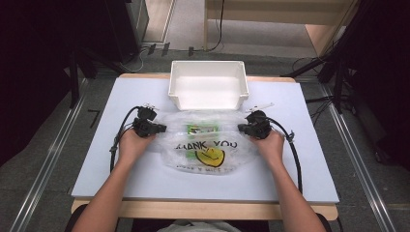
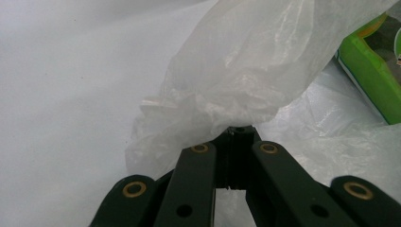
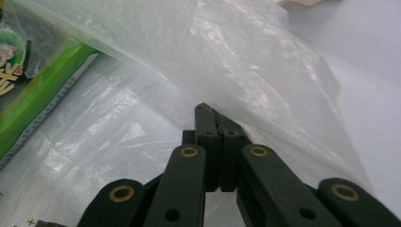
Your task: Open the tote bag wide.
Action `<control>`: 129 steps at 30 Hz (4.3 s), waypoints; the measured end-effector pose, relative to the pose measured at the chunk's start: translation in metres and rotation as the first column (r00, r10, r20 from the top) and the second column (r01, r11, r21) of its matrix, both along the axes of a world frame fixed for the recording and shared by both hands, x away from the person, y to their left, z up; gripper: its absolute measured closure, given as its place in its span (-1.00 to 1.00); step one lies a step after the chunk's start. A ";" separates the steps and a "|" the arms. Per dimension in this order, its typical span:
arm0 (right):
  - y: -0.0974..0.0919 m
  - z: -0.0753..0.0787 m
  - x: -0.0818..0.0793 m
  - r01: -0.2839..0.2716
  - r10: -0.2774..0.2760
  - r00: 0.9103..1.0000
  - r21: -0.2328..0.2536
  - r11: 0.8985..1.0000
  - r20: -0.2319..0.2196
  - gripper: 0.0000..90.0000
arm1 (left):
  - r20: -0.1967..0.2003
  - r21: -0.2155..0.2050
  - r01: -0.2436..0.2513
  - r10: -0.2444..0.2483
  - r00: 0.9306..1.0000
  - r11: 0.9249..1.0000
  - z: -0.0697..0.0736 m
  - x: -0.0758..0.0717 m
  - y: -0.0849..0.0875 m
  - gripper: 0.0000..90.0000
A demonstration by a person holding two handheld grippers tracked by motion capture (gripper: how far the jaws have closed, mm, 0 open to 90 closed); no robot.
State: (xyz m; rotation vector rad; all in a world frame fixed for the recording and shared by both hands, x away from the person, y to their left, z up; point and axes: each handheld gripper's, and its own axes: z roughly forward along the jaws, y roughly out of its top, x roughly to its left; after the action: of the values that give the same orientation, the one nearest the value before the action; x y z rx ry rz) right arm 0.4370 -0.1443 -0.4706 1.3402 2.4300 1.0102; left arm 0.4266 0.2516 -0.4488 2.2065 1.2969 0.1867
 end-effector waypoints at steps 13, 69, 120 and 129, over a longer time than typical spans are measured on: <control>-0.041 -0.001 -0.003 0.160 -0.160 0.987 -0.013 0.987 -0.010 1.00 | -0.011 -0.090 -0.050 0.049 0.999 0.995 -0.004 -0.001 0.018 1.00; -0.017 0.053 -0.024 0.000 -0.001 0.997 0.009 1.000 0.080 1.00 | 0.043 -0.135 0.090 -0.085 0.995 0.987 0.044 -0.005 -0.021 1.00; 0.042 0.025 0.031 -0.036 0.036 0.999 0.033 0.999 0.020 1.00 | -0.020 -0.101 0.067 -0.069 0.997 0.993 0.008 0.026 -0.045 1.00; 0.058 0.051 0.030 -0.087 0.082 0.995 0.078 0.993 0.062 1.00 | 0.003 -0.125 0.097 -0.097 0.995 0.987 0.022 0.014 -0.047 1.00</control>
State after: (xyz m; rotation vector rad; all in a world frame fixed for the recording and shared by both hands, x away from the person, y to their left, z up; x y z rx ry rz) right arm 0.4668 -0.0866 -0.4200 1.2220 2.4448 1.1638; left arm 0.4403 0.2043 -0.4270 2.1577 1.1670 0.0635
